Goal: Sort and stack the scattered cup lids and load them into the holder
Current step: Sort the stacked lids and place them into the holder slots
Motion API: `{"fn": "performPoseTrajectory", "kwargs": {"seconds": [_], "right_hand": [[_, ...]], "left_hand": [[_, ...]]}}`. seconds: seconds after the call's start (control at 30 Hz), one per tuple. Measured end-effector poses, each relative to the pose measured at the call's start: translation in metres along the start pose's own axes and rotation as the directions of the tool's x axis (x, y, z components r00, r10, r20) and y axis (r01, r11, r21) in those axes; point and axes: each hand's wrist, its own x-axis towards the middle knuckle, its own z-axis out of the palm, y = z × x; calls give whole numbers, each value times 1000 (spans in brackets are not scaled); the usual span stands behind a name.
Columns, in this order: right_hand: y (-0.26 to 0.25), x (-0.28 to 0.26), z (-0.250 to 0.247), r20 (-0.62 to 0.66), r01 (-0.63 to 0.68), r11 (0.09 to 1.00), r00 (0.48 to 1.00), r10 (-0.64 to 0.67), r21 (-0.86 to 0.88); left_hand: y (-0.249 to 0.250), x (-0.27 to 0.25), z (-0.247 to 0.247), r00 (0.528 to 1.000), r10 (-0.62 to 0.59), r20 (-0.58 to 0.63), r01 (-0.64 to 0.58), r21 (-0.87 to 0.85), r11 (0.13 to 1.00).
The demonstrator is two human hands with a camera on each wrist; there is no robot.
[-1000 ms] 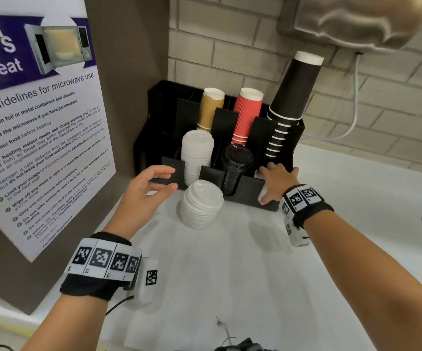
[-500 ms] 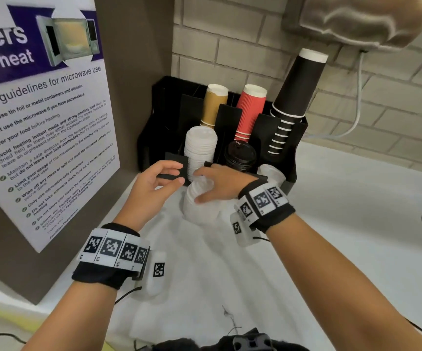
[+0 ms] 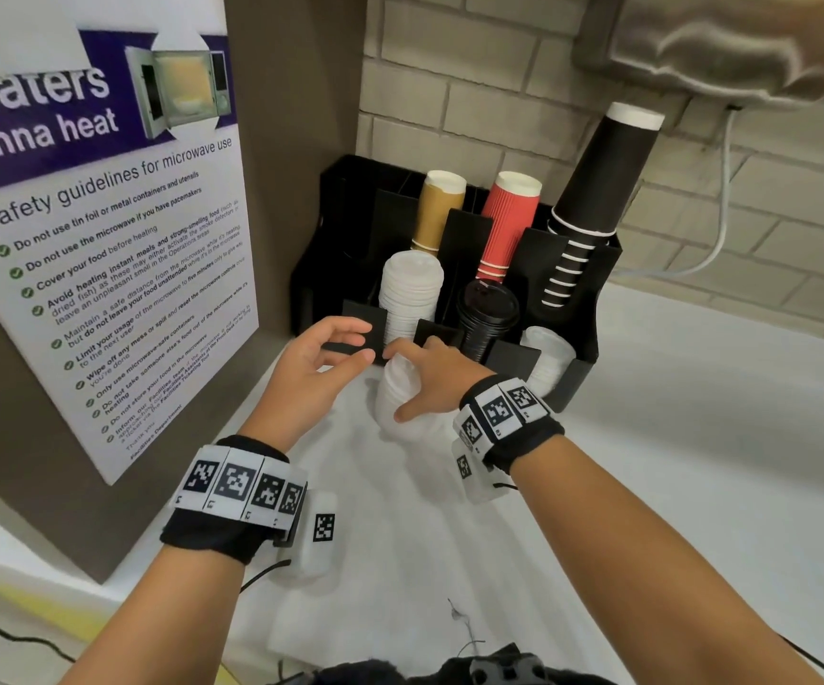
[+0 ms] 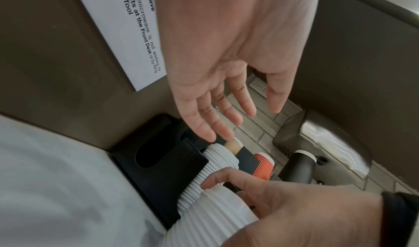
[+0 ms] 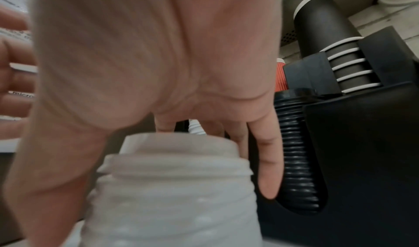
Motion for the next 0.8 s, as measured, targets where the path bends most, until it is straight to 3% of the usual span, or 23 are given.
{"fn": "performPoseTrajectory", "kwargs": {"seconds": [0.23, 0.33, 0.43, 0.53, 0.8], "right_hand": [[2, -3, -6, -47, 14, 998, 999, -12, 55], [4, -13, -19, -178, 127, 971, 980, -92, 200], [-1, -31, -30, -305, 301, 819, 938, -162, 489], [-11, -47, -30, -323, 364, 639, 928, -186, 678], [5, -64, -27, -180, 276, 415, 950, -257, 867]], "left_hand": [[3, -2, 1, 1000, -5, 3, 5, -16, 1000], [2, -4, 3, 1000, -14, 16, 14, -23, 1000], [3, -6, 11, 995, -31, 99, 40, -95, 995], [5, -8, 21, 989, 50, 136, -25, -178, 984], [8, -10, 25, 978, 127, 163, -94, -196, 976]]}}
